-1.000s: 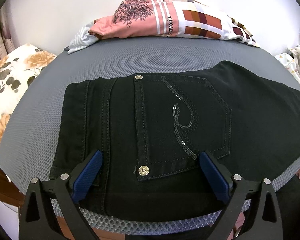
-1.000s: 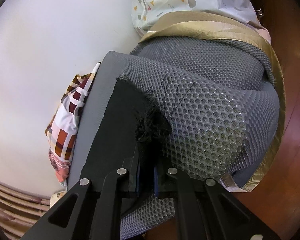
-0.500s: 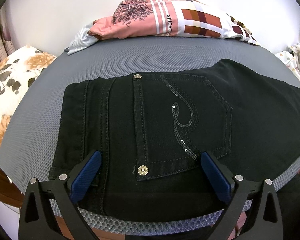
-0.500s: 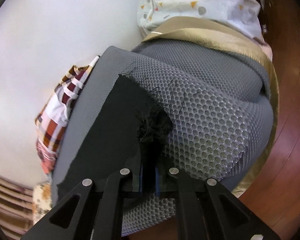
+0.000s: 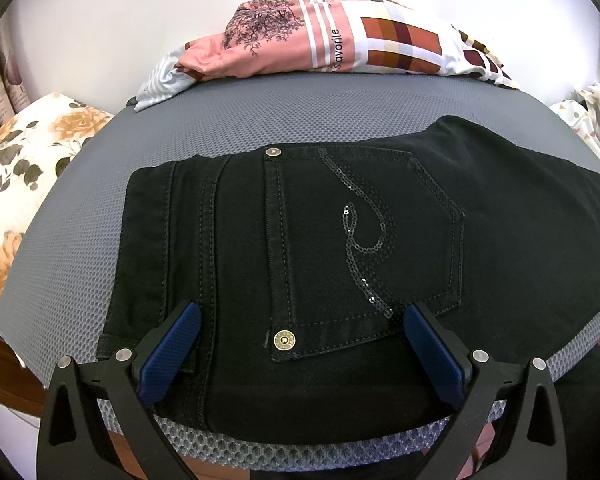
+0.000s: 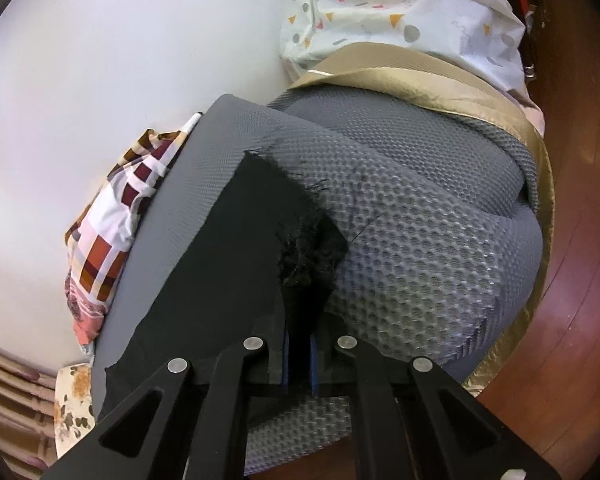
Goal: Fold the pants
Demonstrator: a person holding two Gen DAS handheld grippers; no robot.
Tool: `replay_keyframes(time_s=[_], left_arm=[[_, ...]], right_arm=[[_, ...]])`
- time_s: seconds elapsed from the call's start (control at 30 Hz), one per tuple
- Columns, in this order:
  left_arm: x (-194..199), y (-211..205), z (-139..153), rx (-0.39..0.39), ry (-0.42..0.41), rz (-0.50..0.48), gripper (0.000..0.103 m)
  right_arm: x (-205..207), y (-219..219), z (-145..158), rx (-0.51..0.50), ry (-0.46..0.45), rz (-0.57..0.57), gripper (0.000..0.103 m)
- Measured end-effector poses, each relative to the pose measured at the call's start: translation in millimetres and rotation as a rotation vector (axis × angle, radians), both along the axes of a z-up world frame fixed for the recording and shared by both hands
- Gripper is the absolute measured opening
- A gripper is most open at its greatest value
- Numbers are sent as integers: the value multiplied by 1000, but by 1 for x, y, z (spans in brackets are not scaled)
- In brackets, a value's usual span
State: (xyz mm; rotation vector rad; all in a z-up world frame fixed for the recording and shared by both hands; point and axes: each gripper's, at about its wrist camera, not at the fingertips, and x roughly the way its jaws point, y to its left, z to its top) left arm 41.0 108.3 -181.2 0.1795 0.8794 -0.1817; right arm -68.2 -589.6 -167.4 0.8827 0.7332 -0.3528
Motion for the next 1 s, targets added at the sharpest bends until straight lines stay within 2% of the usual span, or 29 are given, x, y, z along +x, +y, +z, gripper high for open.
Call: replay_keyframes(time_s=[0.23, 0.47, 1.0], left_arm=[[0, 0, 0, 0, 0, -1, 101], [0, 0, 0, 2, 0, -2, 101], [1, 1, 1, 6, 1, -5, 102]], right_arm=[[23, 26, 26, -14, -44, 83, 7], [53, 73, 39, -21, -69, 197, 7], [97, 212, 15, 1, -29, 487, 7]])
